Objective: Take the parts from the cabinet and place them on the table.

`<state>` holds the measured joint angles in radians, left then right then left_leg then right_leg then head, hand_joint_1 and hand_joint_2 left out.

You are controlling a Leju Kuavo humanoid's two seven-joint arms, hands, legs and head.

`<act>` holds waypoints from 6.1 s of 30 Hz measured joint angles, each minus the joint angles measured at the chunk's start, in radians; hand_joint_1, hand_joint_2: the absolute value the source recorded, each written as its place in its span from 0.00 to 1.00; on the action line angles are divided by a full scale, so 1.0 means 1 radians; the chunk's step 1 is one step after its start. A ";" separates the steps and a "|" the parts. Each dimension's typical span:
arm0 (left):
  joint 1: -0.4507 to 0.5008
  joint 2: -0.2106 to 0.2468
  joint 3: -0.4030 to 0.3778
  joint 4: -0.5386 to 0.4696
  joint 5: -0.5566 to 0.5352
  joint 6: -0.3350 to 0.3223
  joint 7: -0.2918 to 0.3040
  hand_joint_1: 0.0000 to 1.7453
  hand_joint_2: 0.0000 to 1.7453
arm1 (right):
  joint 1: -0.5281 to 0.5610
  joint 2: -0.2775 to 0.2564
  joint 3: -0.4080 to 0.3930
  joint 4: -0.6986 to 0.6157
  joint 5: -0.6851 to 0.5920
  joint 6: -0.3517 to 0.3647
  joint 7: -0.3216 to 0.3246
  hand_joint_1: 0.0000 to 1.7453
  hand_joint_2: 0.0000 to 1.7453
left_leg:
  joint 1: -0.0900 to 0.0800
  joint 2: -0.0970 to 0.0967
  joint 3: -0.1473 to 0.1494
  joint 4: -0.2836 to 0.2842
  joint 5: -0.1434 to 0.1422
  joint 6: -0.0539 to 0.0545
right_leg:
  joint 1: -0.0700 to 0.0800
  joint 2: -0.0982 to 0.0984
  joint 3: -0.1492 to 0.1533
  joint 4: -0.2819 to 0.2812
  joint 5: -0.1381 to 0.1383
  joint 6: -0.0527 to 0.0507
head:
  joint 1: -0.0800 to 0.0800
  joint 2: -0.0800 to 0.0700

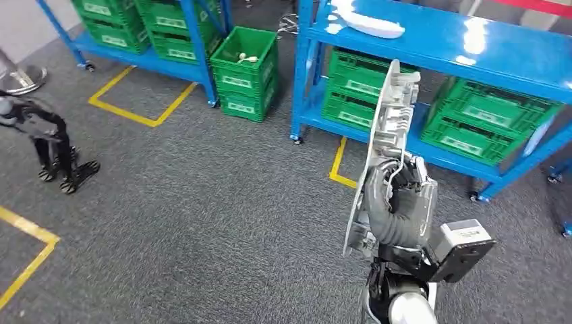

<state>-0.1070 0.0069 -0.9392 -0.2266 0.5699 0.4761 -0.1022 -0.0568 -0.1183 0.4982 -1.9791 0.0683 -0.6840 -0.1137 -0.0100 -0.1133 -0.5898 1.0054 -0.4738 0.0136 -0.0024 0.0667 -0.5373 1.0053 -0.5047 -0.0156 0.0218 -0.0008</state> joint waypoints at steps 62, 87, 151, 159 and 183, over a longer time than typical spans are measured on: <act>0.000 0.050 0.000 0.009 0.043 0.020 0.008 0.00 1.00 | -0.104 -0.100 0.128 -0.011 -0.230 0.080 -0.145 0.94 1.00 | 0.008 -0.021 -0.043 0.030 0.011 -0.008 | 0.016 -0.010 -0.007 0.019 -0.015 -0.016 | 0.022 0.000; -0.007 0.066 0.000 0.009 0.046 0.019 0.009 0.00 1.00 | -0.122 -0.102 0.129 -0.013 -0.224 0.098 -0.148 0.94 1.00 | 0.004 0.045 -0.043 0.040 0.003 0.005 | 0.002 -0.056 -0.068 0.179 -0.079 0.010 | 0.019 0.000; -0.021 0.092 -0.001 0.006 0.029 0.015 0.020 0.00 1.00 | -0.192 -0.112 0.154 -0.008 -0.237 0.192 -0.137 0.94 1.00 | 0.011 0.004 -0.045 0.044 0.004 -0.005 | 0.002 0.025 -0.016 0.032 -0.014 -0.014 | 0.015 0.000; -0.020 0.094 -0.002 0.005 0.029 0.015 0.021 0.00 1.00 | -0.202 -0.109 0.155 -0.007 -0.237 0.200 -0.137 0.94 1.00 | 0.020 0.118 -0.156 0.240 -0.109 -0.049 | 0.003 -0.080 0.004 -0.026 0.005 -0.014 | -0.001 0.000; -0.022 0.091 -0.002 0.005 0.029 0.015 0.022 0.00 1.00 | -0.204 -0.111 0.158 0.009 -0.239 0.214 -0.137 0.94 1.00 | 0.019 -0.013 -0.055 0.035 0.020 -0.017 | 0.001 0.012 -0.012 0.017 -0.017 -0.008 | 0.022 0.000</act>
<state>-0.1288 0.0980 -0.9407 -0.2213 0.5985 0.4910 -0.0801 -0.2607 -0.2289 0.6558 -1.9699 -0.1709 -0.4704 -0.2510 0.0085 -0.1258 -0.6447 1.0409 -0.4534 -0.0032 -0.0018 0.0792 -0.5489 1.0223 -0.5212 -0.0232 0.0435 -0.0008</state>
